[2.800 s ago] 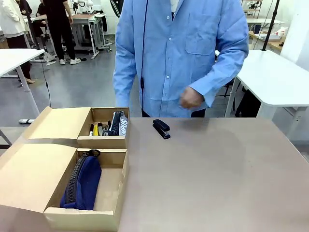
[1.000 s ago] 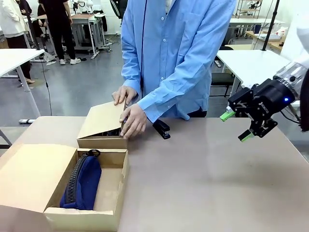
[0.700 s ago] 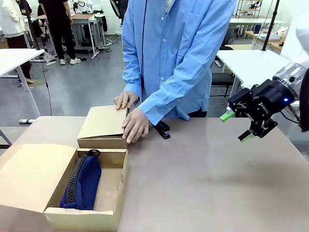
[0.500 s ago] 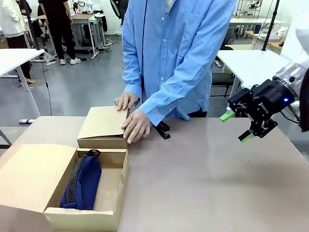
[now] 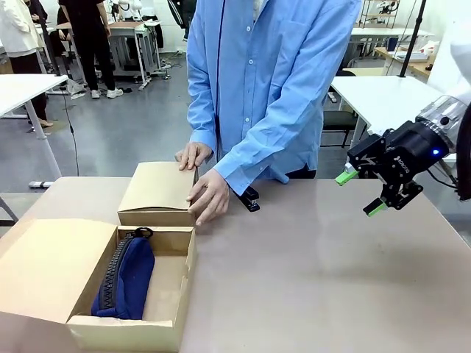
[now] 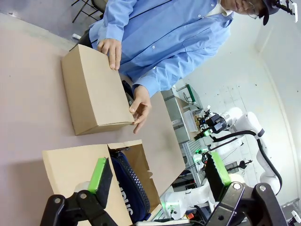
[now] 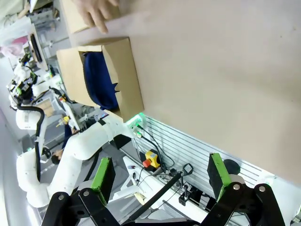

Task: Place items inside the box.
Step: Pick up a Pencil pouch or Stapler and place it inside the Mailer Box closest to the robot.

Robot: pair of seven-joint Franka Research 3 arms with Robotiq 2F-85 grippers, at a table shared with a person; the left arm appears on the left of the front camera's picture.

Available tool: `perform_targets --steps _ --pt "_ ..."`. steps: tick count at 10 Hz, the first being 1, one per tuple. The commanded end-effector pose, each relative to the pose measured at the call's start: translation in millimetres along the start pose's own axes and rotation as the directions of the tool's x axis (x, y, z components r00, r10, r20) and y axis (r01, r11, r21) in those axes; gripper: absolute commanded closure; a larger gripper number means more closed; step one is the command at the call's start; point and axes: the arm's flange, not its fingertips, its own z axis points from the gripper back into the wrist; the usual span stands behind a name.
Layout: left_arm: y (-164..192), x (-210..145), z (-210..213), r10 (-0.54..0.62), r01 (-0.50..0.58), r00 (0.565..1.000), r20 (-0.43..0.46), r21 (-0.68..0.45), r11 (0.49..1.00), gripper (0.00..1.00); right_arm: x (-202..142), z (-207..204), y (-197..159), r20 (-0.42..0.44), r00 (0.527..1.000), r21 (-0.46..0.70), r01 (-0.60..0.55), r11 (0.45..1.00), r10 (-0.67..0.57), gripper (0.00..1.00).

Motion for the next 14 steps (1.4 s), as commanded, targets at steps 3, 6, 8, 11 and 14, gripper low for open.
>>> perform_targets --steps 3,6,8,11,14 --pt "-1 0 -1 -0.019 0.019 1.000 0.020 -0.020 1.000 0.00 4 3 1 -0.001 1.000 -0.012 -0.009 1.000 0.009 0.00" --pt "-1 0 -1 -0.019 0.019 1.000 0.020 -0.020 1.000 0.00 4 2 2 0.005 1.000 -0.015 -0.008 1.000 0.008 0.00" --pt "-1 0 -1 -0.019 0.019 1.000 0.020 -0.020 1.000 0.00 6 0 6 0.017 1.000 -0.027 -0.015 1.000 0.016 0.00" --pt "-1 0 -1 -0.019 0.019 1.000 0.020 -0.020 1.000 0.00 65 -51 73 0.077 0.982 -0.153 -0.160 0.975 0.174 0.00" --pt "-1 0 -1 -0.019 0.019 1.000 0.020 -0.020 1.000 0.00 146 -122 122 0.048 0.938 -0.379 -0.300 0.875 0.343 0.00"
